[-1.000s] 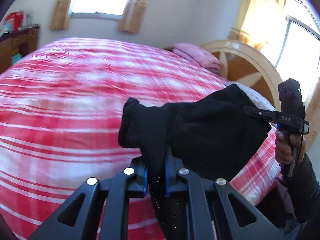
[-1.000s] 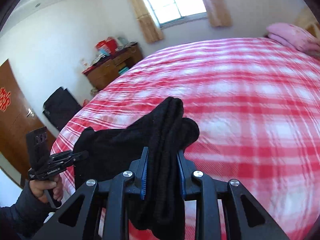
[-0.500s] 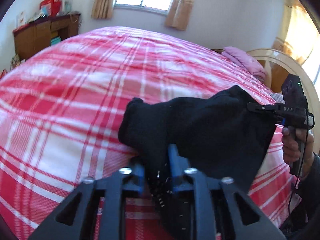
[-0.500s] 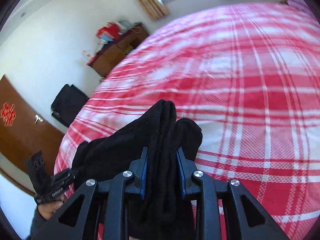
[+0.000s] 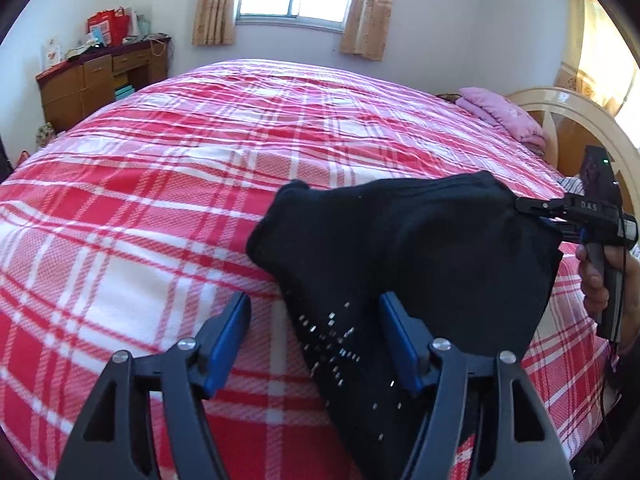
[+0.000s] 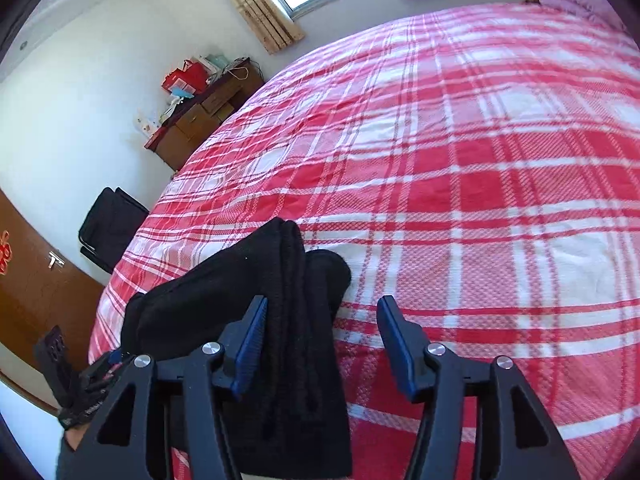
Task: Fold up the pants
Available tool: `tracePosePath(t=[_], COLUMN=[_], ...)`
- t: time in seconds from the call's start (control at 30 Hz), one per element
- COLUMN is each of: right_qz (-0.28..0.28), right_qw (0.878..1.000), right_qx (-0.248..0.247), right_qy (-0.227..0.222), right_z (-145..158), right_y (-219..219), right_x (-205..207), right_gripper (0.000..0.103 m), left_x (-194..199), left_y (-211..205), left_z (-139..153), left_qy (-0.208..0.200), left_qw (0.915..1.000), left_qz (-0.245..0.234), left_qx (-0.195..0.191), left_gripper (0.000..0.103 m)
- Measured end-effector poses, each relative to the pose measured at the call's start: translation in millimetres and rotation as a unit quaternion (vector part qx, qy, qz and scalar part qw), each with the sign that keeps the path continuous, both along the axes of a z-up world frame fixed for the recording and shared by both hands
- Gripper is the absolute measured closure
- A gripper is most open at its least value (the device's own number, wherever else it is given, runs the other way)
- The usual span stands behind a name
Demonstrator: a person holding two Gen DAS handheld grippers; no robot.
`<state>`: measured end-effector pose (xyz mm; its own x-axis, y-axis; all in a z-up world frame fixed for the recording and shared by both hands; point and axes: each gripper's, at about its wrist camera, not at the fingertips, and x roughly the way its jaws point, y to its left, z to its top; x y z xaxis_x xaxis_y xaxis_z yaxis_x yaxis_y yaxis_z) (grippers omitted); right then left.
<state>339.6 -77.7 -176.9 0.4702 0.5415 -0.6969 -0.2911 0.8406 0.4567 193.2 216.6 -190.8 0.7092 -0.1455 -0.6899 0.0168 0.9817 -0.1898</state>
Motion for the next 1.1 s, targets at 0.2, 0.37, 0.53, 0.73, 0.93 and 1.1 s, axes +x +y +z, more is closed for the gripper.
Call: tracePosePath(t=[0.2,0.37,0.53,0.73,0.93,1.1], right_qz=[-0.044,-0.058,-0.057,-0.015,0.020,0.030], right_qw=[0.996,0.993,0.991,0.979,0.966,0.953], right_qx=[-0.069,-0.086,-0.078,-0.109,-0.137,-0.163], right_qy=[-0.047,-0.055,-0.095,-0.169,-0.217,-0.253], right_z=[24,55,99,147,167,176], right_y=[-27,-55,-67,-41,-16,-4], right_x=[-33,-78,-134,-189,-237,-257], right_gripper=[0.045,0.045,0.044,0.038,0.035,0.034], left_x=[-25,-56,-84,-120,-141,-148], left_y=[0,-17,-52,-81,-97,-100], left_z=[20,47,84,126,157,164], left_qy=[0.000,-0.023,-0.053,-0.107,-0.158,-0.176], left_qw=[0.9992,0.9995,0.9982,0.9932,0.9846,0.9809], left_qz=[0.028,0.013,-0.011,-0.030,-0.039,-0.038], left_qx=[0.029,0.016,0.026,0.037,0.064,0.073], left_gripper=[0.028,0.027,0.022,0.003,0.000,0.000])
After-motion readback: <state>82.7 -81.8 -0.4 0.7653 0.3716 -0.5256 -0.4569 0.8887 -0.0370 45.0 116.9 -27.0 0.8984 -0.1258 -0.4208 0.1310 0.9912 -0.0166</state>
